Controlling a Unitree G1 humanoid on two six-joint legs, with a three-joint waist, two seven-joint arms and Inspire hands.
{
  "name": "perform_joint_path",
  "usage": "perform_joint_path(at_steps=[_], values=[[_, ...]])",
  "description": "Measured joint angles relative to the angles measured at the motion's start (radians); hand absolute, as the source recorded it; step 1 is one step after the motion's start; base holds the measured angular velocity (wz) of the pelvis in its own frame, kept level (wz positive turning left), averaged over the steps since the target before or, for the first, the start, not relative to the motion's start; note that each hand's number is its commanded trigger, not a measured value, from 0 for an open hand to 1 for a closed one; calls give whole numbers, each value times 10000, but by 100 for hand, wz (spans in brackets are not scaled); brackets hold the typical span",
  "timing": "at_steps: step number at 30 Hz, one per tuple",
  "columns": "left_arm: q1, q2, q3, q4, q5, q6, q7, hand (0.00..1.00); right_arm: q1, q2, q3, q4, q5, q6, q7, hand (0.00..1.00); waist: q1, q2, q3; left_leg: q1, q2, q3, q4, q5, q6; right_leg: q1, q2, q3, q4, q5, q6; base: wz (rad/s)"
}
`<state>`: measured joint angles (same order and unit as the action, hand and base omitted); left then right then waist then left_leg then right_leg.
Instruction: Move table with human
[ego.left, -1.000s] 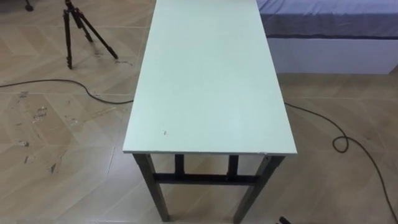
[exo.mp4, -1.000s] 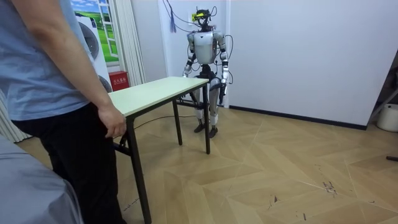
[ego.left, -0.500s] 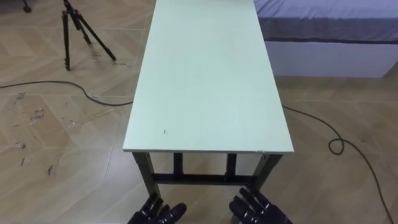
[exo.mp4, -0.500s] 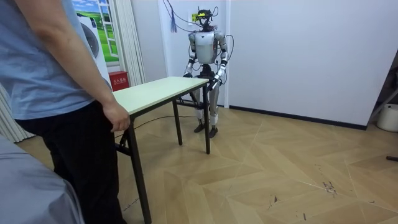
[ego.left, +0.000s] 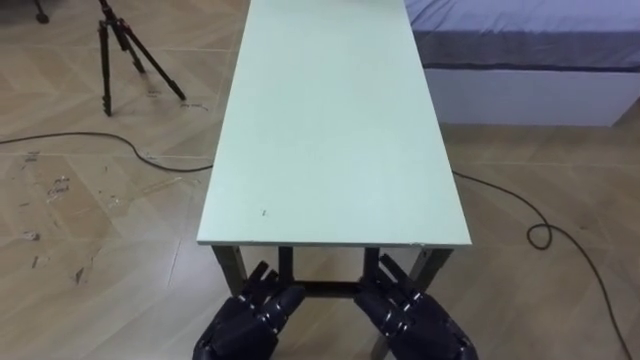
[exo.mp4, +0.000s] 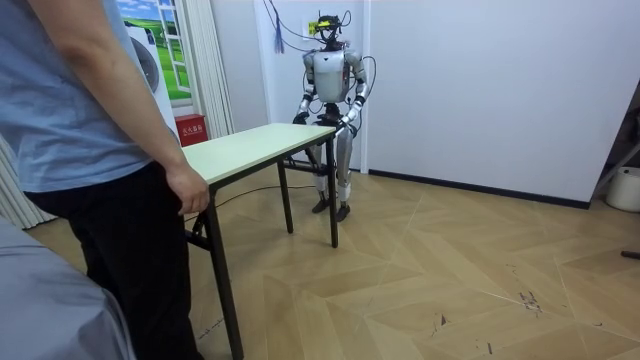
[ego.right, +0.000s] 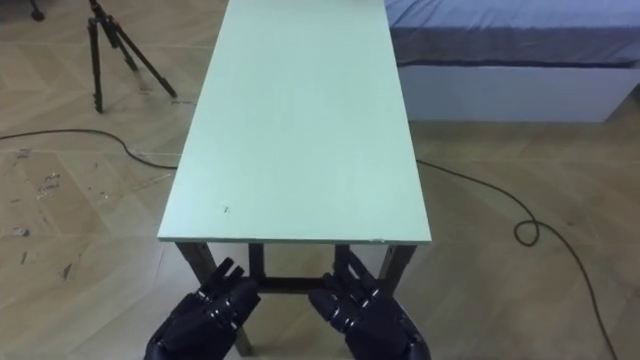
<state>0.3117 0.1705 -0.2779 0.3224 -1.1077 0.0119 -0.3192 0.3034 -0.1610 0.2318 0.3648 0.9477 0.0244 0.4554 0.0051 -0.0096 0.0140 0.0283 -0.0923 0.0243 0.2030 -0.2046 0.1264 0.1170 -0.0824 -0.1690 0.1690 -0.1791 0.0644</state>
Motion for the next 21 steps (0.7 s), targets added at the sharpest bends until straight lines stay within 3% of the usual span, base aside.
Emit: perform_joint_path(at_steps=[7, 15, 21], values=[[-368, 8, 54, 1, 6, 112, 344, 0, -163, -40, 232, 0, 363, 8, -103, 0, 52, 42, 6, 37, 4, 22, 7, 1, 1, -15, 1, 8, -1, 0, 0, 0], [-417, 11, 837, 5, -149, 276, 570, 0, -519, -65, 175, 76, 736, 192, -398, 0, 52, 80, 44, 253, 7, 10, -20, 1, 0, 205, 6, 23, -17, -2, -1, 0], [-597, -12, 938, 143, -634, 549, 723, 0, -665, -55, 178, 76, 1240, 226, -606, 0, 159, 75, 76, 286, 8, 12, 16, 1, 0, 254, 13, 45, -14, -2, -1, 0]])
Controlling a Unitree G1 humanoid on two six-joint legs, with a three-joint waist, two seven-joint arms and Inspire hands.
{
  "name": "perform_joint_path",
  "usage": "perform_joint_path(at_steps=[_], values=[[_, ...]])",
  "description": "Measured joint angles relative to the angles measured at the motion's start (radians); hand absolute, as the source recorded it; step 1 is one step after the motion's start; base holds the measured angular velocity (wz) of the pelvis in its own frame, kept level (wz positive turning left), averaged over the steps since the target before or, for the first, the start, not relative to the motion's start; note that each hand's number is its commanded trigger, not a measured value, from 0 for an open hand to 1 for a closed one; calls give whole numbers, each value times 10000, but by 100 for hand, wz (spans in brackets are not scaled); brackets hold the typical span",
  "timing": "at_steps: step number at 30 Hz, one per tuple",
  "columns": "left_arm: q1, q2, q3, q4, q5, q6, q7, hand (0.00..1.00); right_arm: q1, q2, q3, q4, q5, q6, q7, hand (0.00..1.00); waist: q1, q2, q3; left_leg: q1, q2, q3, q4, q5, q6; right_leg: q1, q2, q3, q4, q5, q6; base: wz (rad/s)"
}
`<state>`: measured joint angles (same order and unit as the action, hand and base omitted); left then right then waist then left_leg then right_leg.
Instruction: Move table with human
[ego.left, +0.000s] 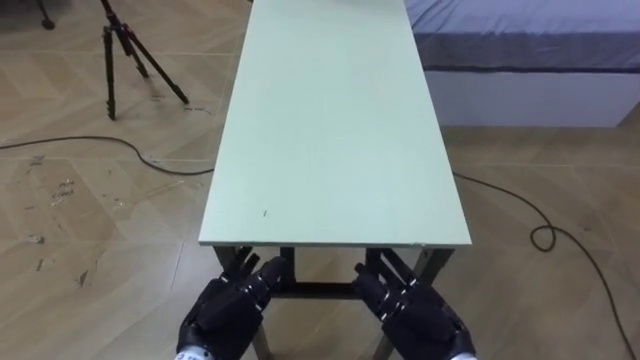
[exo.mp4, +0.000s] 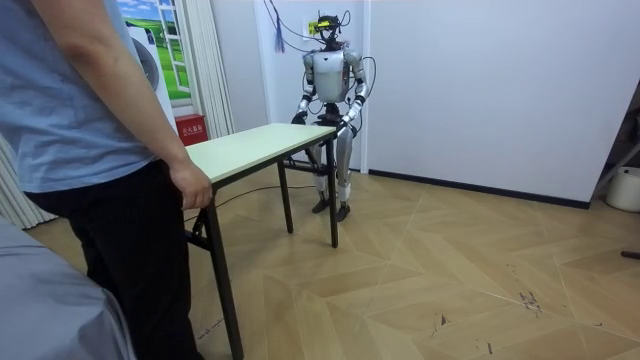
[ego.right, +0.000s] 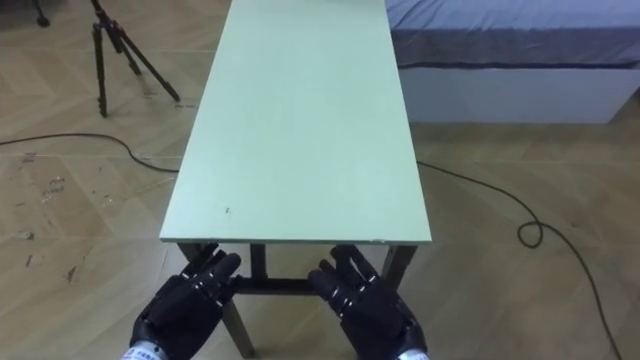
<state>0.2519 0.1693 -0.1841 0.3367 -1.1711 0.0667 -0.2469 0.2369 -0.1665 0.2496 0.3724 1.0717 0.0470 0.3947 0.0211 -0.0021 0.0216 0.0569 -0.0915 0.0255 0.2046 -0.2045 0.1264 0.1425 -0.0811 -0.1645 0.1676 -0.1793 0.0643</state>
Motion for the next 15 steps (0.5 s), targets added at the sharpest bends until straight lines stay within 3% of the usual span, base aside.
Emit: perform_joint_path(at_steps=[6, 15], values=[[-426, -15, 0, 581, -192, 156, 48, 0, -400, -17, 0, -2, 971, 169, -447, 0, 134, -2, 30, 35, 2, 14, 7, 2, -2, 22, 4, -10, 5, 0, -1, -1], [-432, -28, -1, 605, -391, 248, 200, 0, -611, -22, -34, 34, 1770, 171, -663, 0, 100, 56, 63, 63, -3, -28, 4, 1, -2, 68, 5, 2, -1, 0, -1, 1]])
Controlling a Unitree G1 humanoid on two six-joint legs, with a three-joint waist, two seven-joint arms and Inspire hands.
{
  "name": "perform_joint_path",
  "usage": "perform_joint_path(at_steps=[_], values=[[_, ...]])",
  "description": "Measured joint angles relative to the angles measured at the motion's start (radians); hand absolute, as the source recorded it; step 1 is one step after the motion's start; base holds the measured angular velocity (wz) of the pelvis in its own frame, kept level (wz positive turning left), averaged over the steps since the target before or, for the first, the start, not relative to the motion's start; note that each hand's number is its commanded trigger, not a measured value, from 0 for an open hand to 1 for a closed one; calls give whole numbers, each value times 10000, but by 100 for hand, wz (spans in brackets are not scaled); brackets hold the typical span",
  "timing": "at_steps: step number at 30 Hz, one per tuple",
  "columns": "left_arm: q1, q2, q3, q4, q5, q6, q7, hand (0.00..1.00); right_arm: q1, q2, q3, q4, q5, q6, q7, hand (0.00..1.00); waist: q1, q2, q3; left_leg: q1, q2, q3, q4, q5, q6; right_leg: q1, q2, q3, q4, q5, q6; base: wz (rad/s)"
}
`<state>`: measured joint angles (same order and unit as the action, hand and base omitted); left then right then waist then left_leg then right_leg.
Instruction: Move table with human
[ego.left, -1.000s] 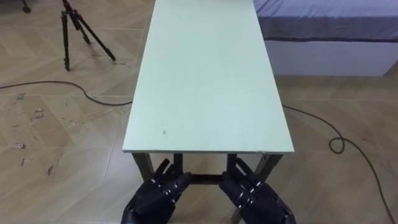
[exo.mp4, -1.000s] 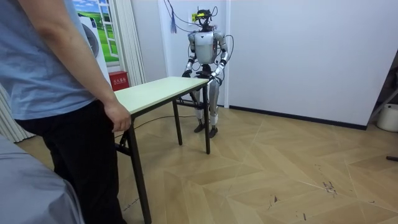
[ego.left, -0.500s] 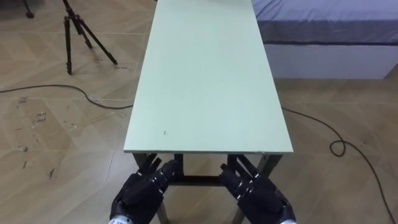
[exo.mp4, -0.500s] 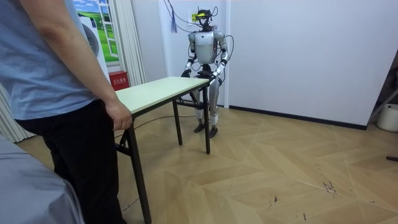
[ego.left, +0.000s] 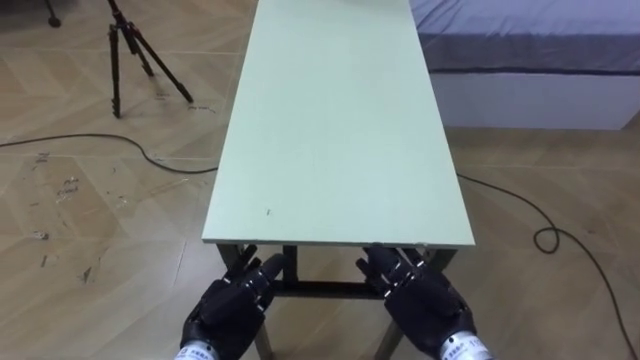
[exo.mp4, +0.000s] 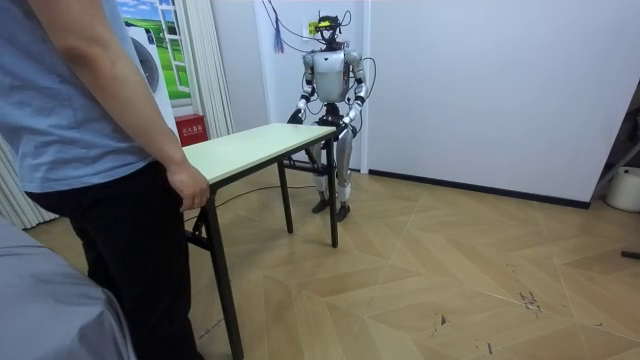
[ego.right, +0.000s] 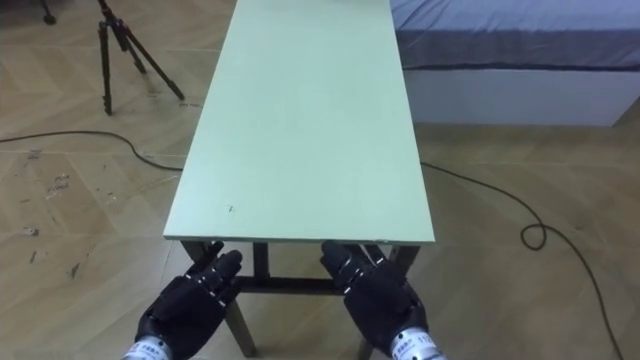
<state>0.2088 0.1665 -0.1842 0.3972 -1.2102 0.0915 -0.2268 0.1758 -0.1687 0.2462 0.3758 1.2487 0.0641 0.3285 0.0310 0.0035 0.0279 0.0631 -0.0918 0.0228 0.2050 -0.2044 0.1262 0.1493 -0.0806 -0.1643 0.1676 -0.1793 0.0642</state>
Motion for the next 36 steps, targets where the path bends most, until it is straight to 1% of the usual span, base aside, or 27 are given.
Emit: perform_joint_path(at_steps=[3, 5, 10, 14, 17, 20, 23, 31, 33, 36], values=[[-49, 0, 0, 0, -428, 134, 39, 0, -21, 1, -52, 32, 453, 7, -134, 0, 2, 7, -1, -4, 2, -17, -1, 0, 0, 3, 6, -2, -1, 0, 0, 0], [-54, 1, 0, -1, -549, 157, 63, 0, -21, 0, -58, 32, 498, 12, -202, 0, -3, 17, -7, -5, 2, -17, 0, 0, 0, 5, 7, -1, -1, 0, 0, 0], [-129, 2, -4, 0, -555, 215, 75, 0, -70, 7, -50, 53, 503, 22, -315, 0, -10, 32, -17, 8, 1, -18, 17, 0, 0, 26, 6, 3, 3, 0, 0, 0], [-305, 2, -15, 0, -555, 251, 74, 0, -181, 6, -50, 105, 503, 30, -327, 0, -11, 49, -20, -4, 1, -25, 30, 0, 0, 59, 7, 6, -1, -1, 0, 0], [-519, -51, -15, 27, -720, 341, 73, 0, -190, 14, -50, 104, 502, 46, -337, 0, -18, 100, -43, 40, -4, -21, 25, 0, 0, 74, 4, 12, -13, 0, -1, 0], [-781, -190, -10, 19, -1027, 369, 72, 0, -219, 38, -52, 103, 504, 219, -335, 0, -20, 143, -66, 38, -1, -20, 55, 0, 0, 74, 2, 14, -10, -1, 0, 0], [-1097, -232, -4, 9, -1543, 552, 76, 0, -296, 84, -42, 103, 501, 349, -335, 0, -25, 173, -49, 12, 1, -20, 80, 0, -1, 63, 2, 3, -11, -1, 0, 0], [-1224, -287, 12, -107, -2130, 640, 220, 0, -589, 144, -46, 106, 508, 616, -432, 0, -146, 195, -57, -339, -1, -24, 227, 0, -1, -217, 2, -26, 2, 2, -5, 0], [-1347, -284, 21, -238, -2131, 752, 481, 0, -700, 148, -47, 108, 509, 671, -451, 0, -210, 216, -55, -470, -3, -25, 308, 0, -1, -304, 2, -23, 0, 3, -6, 0], [-1347, -284, 21, -454, -2147, 892, 741, 0, -807, 142, -47, 156, 510, 702, -452, 0, -237, 222, -57, -563, 0, -28, 335, 1, -2, -376, 2, -4, 2, 3, -6, 1]])
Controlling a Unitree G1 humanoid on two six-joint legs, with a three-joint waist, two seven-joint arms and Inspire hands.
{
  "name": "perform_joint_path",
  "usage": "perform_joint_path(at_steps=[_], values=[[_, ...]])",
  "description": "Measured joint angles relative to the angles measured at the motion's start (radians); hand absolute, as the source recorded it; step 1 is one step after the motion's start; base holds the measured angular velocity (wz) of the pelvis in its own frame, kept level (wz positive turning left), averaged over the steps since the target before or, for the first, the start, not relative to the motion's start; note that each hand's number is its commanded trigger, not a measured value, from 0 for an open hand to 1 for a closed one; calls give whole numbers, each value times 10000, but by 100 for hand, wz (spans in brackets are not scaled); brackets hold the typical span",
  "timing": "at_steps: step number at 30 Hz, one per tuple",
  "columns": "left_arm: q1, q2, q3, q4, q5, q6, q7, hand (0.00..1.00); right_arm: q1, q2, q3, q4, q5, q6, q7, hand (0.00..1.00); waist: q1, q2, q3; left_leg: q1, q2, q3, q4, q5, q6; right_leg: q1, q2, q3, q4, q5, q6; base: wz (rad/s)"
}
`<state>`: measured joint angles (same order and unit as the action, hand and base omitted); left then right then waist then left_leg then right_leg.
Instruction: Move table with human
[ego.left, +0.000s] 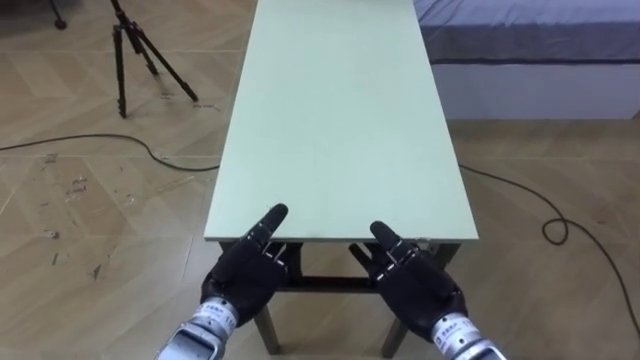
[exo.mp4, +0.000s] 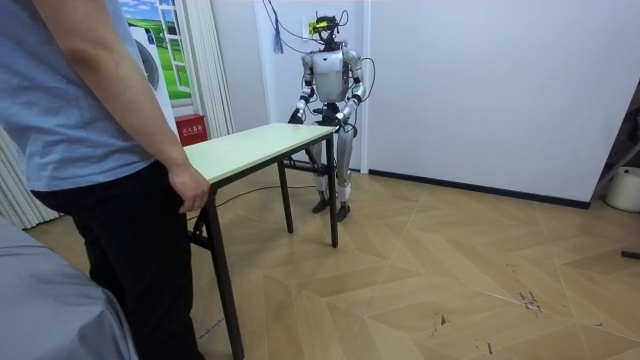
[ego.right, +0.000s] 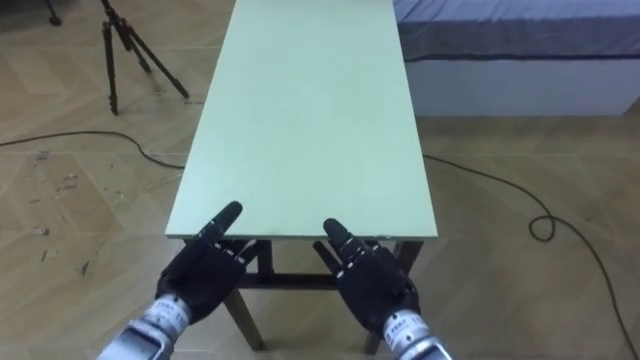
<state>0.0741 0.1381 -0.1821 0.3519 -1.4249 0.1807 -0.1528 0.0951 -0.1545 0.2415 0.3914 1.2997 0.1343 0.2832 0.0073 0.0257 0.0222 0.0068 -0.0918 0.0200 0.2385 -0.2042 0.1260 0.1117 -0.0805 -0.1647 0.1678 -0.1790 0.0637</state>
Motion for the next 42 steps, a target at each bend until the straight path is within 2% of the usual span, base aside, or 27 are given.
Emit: perform_joint_path(at_steps=[6, 13, 16, 19, 24, 36, 37, 38, 39, 42], values=[[-1, -13, 0, -293, -507, 81, 643, 0, -2, 23, 1, 0, 371, 98, -2, 0, 2, 1, -2, 6, 2, 26, 2, 1, 0, 2, 0, 30, -2, 2, -3, 0], [0, -92, 0, -285, -813, 51, 809, 0, -3, 119, 26, 68, 1562, 83, -189, 0, 14, 5, 2, 84, -1, 37, 5, 1, 0, 58, 2, 166, -9, 3, -4, 0], [1, -91, 12, -271, -1145, 44, 857, 0, -4, 146, -97, 67, 1932, 12, -274, 0, 1, 35, 21, 123, -1, 48, -15, 1, 0, 77, 12, 259, -6, 3, -4, 0], [1, -94, 13, -274, -1148, -11, 904, 0, -5, 345, -385, 47, 2117, -138, -432, 0, -20, 83, 47, 125, 3, 51, -25, 1, -1, 75, 21, 270, -7, 3, -4, 0], [1, -201, 13, -288, -1148, -180, 1045, 0, -40, 484, -705, 10, 2739, -320, -700, 0, -18, 108, 39, 159, 9, 49, -46, 2, -3, 92, 24, 260, 2, 3, -4, 0], [8, -340, 16, -289, -1158, -405, 1227, 0, -54, 592, -766, -25, 2757, -516, -996, 0, -20, 98, 31, 243, 8, 52, -44, 2, -3, 178, 24, 278, 15, 3, -5, 0], [8, -340, 16, -289, -1158, -408, 1228, 22, -54, 601, -766, -25, 2757, -524, -1002, 0, -20, 97, 31, 245, 8, 52, -44, 3, -3, 180, 24, 279, 15, 3, -4, 0], [8, -340, 16, -288, -1158, -417, 1231, 73, -54, 622, -766, -25, 2757, -550, -1011, 64, -20, 96, 30, 247, 8, 52, -43, 2, -3, 182, 24, 284, 15, 3, -4, 0], [10, -336, 22, -288, -1156, -423, 1243, 100, -53, 648, -767, -25, 2755, -578, -1032, 100, -28, 96, 30, 264, 8, 48, -44, 2, -3, 203, 24, 287, 8, 3, -4, 0], [22, -339, 150, -288, -1156, -423, 1425, 100, -50, 661, -768, -25, 2753, -581, -1155, 100, -34, 96, 31, 359, 10, 41, -63, 2, -3, 290, 24, 296, 7, 3, -4, 0]])
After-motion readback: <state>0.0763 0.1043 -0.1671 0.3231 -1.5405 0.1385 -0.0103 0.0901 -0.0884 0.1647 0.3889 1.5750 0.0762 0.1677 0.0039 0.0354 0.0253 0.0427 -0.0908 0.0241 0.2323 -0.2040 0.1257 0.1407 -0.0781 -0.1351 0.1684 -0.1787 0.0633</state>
